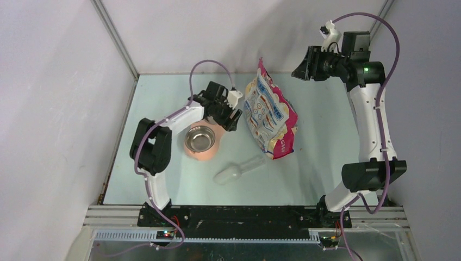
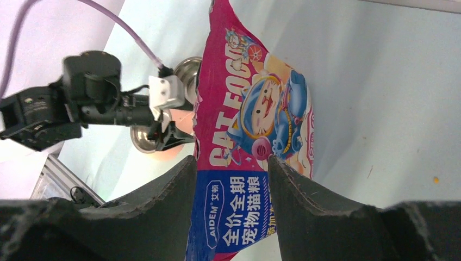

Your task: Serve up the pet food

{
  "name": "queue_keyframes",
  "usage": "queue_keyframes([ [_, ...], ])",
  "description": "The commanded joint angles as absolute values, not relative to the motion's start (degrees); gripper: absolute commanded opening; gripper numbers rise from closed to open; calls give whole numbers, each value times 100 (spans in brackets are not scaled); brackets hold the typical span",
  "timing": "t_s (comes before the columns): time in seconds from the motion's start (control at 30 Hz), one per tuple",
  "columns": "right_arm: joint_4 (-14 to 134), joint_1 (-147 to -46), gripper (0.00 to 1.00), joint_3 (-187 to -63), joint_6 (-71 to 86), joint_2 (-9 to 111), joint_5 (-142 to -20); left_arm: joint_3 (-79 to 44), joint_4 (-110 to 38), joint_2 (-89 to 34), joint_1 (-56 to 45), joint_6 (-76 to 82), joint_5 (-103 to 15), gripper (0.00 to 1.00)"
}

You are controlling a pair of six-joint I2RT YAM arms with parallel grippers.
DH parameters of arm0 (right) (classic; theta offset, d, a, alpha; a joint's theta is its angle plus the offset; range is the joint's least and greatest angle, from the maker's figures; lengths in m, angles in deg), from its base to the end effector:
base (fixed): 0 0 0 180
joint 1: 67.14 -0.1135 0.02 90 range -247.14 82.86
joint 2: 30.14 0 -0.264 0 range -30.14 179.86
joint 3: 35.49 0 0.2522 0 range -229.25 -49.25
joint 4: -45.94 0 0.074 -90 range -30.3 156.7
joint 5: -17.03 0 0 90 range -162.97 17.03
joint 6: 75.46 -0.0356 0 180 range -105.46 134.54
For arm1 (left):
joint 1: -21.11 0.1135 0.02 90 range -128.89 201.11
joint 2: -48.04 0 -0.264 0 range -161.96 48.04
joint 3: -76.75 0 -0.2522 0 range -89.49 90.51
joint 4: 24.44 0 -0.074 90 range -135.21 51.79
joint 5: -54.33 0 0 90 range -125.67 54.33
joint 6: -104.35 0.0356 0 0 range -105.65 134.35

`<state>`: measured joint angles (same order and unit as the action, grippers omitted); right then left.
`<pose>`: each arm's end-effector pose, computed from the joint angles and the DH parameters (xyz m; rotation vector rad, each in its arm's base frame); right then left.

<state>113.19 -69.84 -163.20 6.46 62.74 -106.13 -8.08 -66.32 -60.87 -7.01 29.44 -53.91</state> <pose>0.3266 0.0349 0.4656 -0.2435 2.1037 0.7274 0.3576 -0.2037 0.2144 1.0519 2.3137 -0.4940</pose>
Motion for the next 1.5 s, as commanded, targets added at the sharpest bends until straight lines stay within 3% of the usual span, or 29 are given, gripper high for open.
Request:
queue_keyframes([
  [0.0, 11176, -7108, 54, -16457, 789, 6235, -10356, -326, -6940, -5511, -623, 3094, -6384, 79],
  [0.2, 11199, -7386, 44, -16739, 813, 6626, -9811, 175, -6984, -4515, -614, 2642, -6378, 81],
  [0.43, 11045, -7905, 39, -17143, 850, 7279, -9866, 1830, -7635, -4839, -536, 1254, -4708, 80],
  [0.83, 11090, -8490, 20, -17742, 1041, 7800, -9317, 1666, -7118, -4862, -521, 586, -5972, 73],
  [1.23, 11117, -8509, 15, -17716, 1293, 7732, -8862, 2088, -7093, -5200, -711, 796, -6056, 72],
  [1.47, 11407, -8511, 18, -17206, 1515, 7350, -8978, 2035, -7107, -5176, -849, 1007, -6094, 72],
])
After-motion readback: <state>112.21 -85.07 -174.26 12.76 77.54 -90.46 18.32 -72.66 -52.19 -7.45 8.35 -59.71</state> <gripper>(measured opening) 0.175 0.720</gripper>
